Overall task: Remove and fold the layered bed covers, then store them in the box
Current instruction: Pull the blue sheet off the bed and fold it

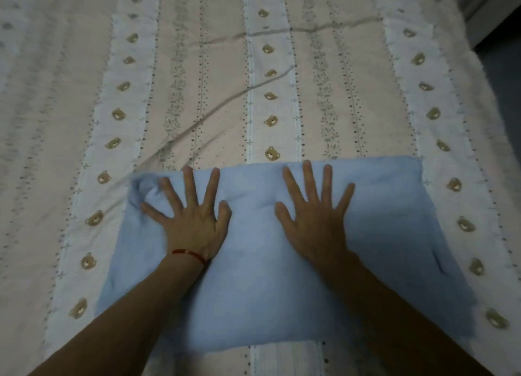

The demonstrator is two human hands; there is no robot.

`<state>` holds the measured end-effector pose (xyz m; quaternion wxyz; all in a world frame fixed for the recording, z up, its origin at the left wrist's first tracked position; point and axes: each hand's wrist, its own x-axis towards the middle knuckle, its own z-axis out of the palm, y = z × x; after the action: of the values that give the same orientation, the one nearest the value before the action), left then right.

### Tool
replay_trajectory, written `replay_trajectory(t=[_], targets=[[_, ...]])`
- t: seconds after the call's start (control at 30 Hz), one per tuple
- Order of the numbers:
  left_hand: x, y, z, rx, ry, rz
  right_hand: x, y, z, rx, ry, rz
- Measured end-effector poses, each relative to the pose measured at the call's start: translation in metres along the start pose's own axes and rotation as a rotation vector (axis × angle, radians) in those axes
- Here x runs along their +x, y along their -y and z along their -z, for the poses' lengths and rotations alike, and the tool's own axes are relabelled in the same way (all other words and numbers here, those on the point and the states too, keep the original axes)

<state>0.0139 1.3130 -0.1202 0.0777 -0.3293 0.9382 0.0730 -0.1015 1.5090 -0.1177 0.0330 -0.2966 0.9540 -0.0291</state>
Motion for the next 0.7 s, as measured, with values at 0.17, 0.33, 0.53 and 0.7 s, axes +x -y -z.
replay_trajectory(t=[0.17,0.33,0.53,0.7], targets=[[0.006,0.011,-0.013,0.004,0.038,-0.01,-0.001,-0.041,-0.01,0.019,0.091,0.105],[-0.008,0.079,0.007,0.083,0.031,0.108,-0.049,-0.186,0.009,-0.029,0.217,-0.267],[-0.046,-0.004,0.039,0.061,-0.12,-0.103,-0.084,-0.177,0.038,0.085,0.226,-0.547],[-0.074,-0.129,-0.007,-0.011,-0.04,-0.337,-0.086,-0.164,0.05,0.368,0.37,-0.909]])
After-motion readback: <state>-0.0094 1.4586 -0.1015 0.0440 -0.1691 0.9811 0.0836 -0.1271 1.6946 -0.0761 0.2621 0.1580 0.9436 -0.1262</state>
